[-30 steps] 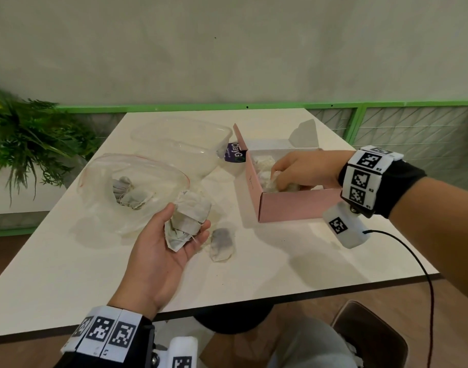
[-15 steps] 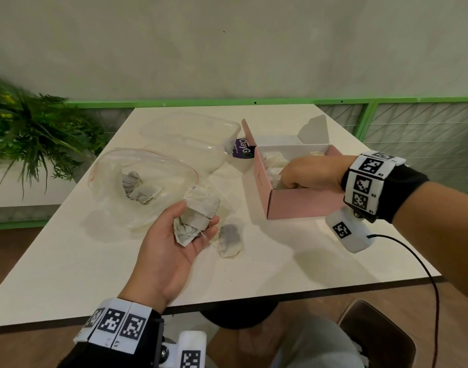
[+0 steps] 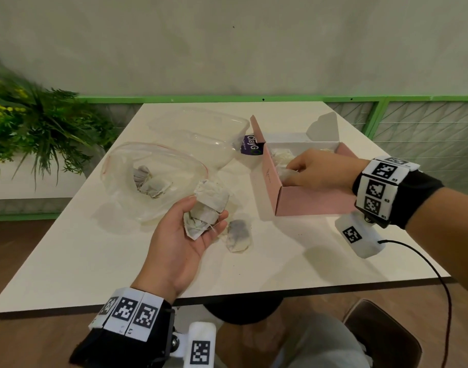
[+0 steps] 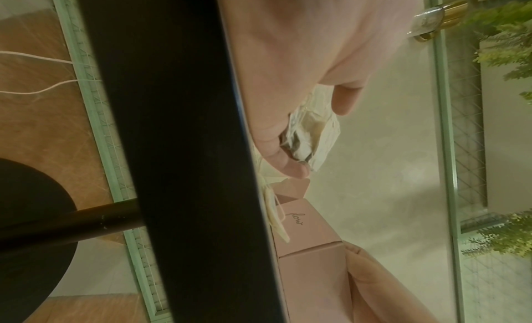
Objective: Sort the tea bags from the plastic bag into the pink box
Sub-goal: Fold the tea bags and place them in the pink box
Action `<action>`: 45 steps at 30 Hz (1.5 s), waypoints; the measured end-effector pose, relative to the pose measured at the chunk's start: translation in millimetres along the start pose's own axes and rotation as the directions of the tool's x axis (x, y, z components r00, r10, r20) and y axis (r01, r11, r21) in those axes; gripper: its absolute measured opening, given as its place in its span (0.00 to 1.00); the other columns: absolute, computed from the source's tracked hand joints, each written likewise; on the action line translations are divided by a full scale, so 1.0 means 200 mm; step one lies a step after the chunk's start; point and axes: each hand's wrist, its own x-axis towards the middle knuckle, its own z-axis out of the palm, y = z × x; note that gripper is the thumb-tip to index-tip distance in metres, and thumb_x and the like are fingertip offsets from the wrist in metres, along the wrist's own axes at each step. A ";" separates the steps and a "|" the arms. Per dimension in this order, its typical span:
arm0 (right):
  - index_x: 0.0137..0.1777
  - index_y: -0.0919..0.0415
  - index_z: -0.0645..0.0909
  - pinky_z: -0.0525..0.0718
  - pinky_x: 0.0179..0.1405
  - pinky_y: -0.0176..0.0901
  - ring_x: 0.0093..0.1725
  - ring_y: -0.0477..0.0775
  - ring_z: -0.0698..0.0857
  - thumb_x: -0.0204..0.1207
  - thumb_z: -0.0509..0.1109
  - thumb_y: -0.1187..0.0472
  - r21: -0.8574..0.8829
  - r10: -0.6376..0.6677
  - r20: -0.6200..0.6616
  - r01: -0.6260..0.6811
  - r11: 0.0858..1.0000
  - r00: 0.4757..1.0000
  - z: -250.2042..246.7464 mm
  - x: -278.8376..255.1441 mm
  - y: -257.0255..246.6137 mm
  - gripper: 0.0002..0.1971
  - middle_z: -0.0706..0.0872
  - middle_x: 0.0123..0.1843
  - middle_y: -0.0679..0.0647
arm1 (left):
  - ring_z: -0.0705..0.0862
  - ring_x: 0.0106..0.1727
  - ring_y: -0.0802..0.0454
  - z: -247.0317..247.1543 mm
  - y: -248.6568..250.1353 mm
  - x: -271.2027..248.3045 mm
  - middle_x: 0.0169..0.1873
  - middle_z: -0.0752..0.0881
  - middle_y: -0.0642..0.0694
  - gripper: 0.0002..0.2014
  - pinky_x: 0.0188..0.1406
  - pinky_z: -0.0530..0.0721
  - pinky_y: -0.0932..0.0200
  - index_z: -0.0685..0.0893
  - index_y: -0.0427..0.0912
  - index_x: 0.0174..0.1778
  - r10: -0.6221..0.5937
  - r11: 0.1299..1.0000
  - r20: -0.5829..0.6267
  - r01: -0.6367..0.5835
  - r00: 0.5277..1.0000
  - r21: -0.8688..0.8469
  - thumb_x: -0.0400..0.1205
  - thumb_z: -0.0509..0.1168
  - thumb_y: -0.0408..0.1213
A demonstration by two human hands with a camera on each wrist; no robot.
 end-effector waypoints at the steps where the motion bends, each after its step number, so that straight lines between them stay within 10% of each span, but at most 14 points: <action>1: 0.48 0.52 0.91 0.86 0.51 0.49 0.49 0.57 0.89 0.80 0.69 0.40 0.054 -0.011 -0.016 0.012 0.998 1.000 0.00 0.00 0.01 0.17 0.92 0.45 0.52 | 0.89 0.58 0.36 0.00 0.00 0.00 0.62 0.89 0.31 0.20 0.55 0.91 0.49 0.82 0.30 0.72 0.005 1.000 0.001 -0.005 1.000 0.005 0.87 0.61 0.39; 6: 0.48 0.51 0.89 0.85 0.47 0.44 0.48 0.51 0.87 0.82 0.69 0.47 0.177 -0.072 -0.218 0.112 0.978 0.973 0.04 -0.06 0.00 0.11 0.91 0.46 0.49 | 0.92 0.50 0.41 0.00 -0.01 0.00 0.54 0.90 0.33 0.10 0.50 0.93 0.52 0.84 0.34 0.62 0.056 0.994 0.004 -0.056 0.998 0.091 0.87 0.64 0.33; 12: 0.51 0.56 0.87 0.81 0.44 0.43 0.42 0.42 0.82 0.80 0.72 0.56 0.037 -0.336 -0.630 0.460 0.887 0.700 0.13 -0.23 -0.19 0.06 0.86 0.45 0.49 | 0.91 0.46 0.45 -0.01 -0.03 0.01 0.54 0.91 0.36 0.11 0.39 0.90 0.58 0.83 0.38 0.64 0.082 0.982 -0.001 -0.080 0.997 0.172 0.86 0.67 0.30; 17: 0.57 0.53 0.85 0.81 0.42 0.37 0.40 0.40 0.84 0.78 0.75 0.50 0.267 -0.307 -0.310 0.393 0.880 0.900 0.32 -0.24 -0.41 0.12 0.85 0.48 0.42 | 0.92 0.45 0.50 0.00 -0.03 -0.01 0.48 0.92 0.41 0.08 0.42 0.91 0.57 0.84 0.38 0.59 0.090 0.967 0.076 -0.105 0.993 0.232 0.85 0.67 0.27; 22: 0.43 0.61 0.87 0.75 0.34 0.26 0.30 0.35 0.79 0.78 0.76 0.62 0.363 -0.245 -0.347 0.370 0.855 0.905 0.34 -0.18 -0.41 0.03 0.83 0.32 0.43 | 0.90 0.43 0.50 -0.02 -0.03 -0.01 0.43 0.90 0.41 0.07 0.42 0.90 0.56 0.86 0.38 0.52 0.117 0.951 0.069 -0.132 0.991 0.280 0.84 0.66 0.23; 31: 0.49 0.71 0.84 0.86 0.37 0.48 0.37 0.54 0.88 0.81 0.73 0.67 0.713 -0.093 -0.169 0.186 0.676 0.981 0.29 -0.22 -0.34 0.05 0.90 0.43 0.69 | 0.90 0.39 0.50 -0.01 -0.03 0.00 0.41 0.91 0.42 0.06 0.40 0.88 0.59 0.86 0.39 0.51 0.121 0.953 0.052 -0.130 0.991 0.273 0.84 0.68 0.24; 39: 0.28 0.59 0.80 0.75 0.29 0.46 0.27 0.52 0.78 0.75 0.69 0.71 0.722 -0.002 -0.158 0.117 0.682 0.987 0.22 -0.25 -0.34 0.14 0.80 0.28 0.57 | 0.86 0.39 0.51 -0.02 -0.03 0.00 0.38 0.87 0.43 0.05 0.41 0.85 0.58 0.84 0.41 0.44 0.140 0.968 -0.018 -0.133 0.990 0.211 0.84 0.70 0.29; 45: 0.40 0.63 0.87 0.79 0.34 0.44 0.30 0.47 0.81 0.74 0.71 0.64 0.270 -0.141 0.137 0.100 0.958 0.981 0.23 -0.30 -0.30 0.05 0.83 0.27 0.49 | 0.86 0.36 0.51 -0.04 -0.01 0.01 0.37 0.87 0.42 0.03 0.40 0.86 0.57 0.83 0.40 0.49 0.169 0.981 -0.105 -0.158 0.980 0.110 0.84 0.71 0.34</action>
